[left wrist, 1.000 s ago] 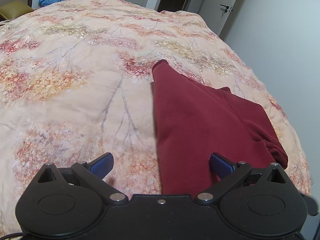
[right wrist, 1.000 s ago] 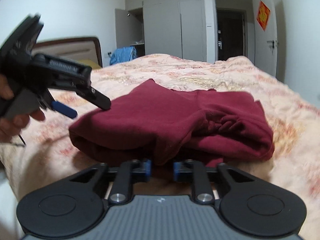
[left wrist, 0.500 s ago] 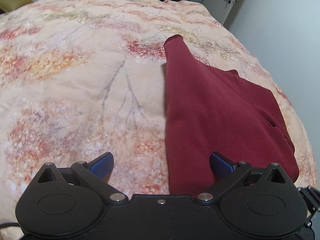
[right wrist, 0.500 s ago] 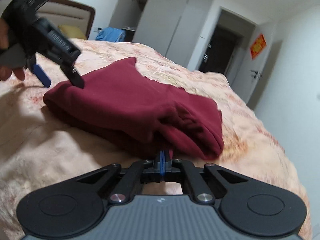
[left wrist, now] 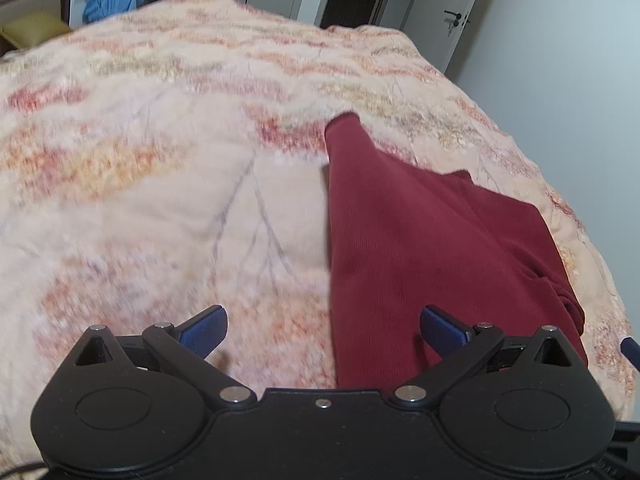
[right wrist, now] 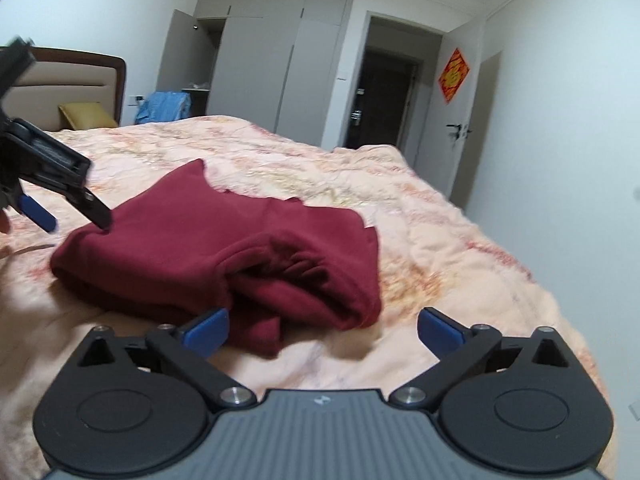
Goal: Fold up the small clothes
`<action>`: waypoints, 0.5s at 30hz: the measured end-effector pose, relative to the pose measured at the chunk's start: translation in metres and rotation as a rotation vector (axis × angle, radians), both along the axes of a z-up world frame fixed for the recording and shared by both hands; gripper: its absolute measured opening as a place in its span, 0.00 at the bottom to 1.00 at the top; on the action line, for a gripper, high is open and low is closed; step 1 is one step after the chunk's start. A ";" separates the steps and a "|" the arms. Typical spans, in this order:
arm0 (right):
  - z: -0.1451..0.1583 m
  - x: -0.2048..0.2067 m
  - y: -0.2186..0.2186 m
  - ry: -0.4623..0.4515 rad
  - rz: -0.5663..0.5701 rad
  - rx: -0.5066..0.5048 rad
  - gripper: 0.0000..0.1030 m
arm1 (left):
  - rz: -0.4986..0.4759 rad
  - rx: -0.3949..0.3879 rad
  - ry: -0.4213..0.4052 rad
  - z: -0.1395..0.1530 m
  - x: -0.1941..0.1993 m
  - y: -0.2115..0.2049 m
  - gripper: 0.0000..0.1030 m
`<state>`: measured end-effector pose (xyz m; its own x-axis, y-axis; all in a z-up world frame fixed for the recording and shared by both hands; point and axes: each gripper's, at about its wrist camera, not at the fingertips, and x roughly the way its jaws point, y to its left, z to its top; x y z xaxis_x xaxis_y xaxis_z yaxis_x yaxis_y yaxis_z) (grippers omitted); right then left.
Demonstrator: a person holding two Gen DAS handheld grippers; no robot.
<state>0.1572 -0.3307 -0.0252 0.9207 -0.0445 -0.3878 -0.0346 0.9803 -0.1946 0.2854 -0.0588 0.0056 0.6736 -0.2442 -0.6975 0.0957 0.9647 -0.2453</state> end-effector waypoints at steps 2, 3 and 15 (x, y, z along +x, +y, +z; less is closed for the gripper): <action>0.002 0.003 -0.005 0.001 -0.015 0.024 1.00 | 0.002 0.011 -0.007 0.003 0.001 0.000 0.99; 0.002 0.003 -0.008 0.002 -0.023 0.040 1.00 | 0.004 0.014 -0.008 0.004 0.002 0.001 0.99; 0.000 0.023 -0.041 0.035 -0.168 0.126 1.00 | -0.002 0.030 -0.009 0.003 0.016 0.002 0.99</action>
<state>0.1806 -0.3720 -0.0250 0.8904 -0.1453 -0.4313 0.1267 0.9893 -0.0719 0.3017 -0.0566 0.0089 0.6797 -0.2248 -0.6982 0.0999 0.9714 -0.2155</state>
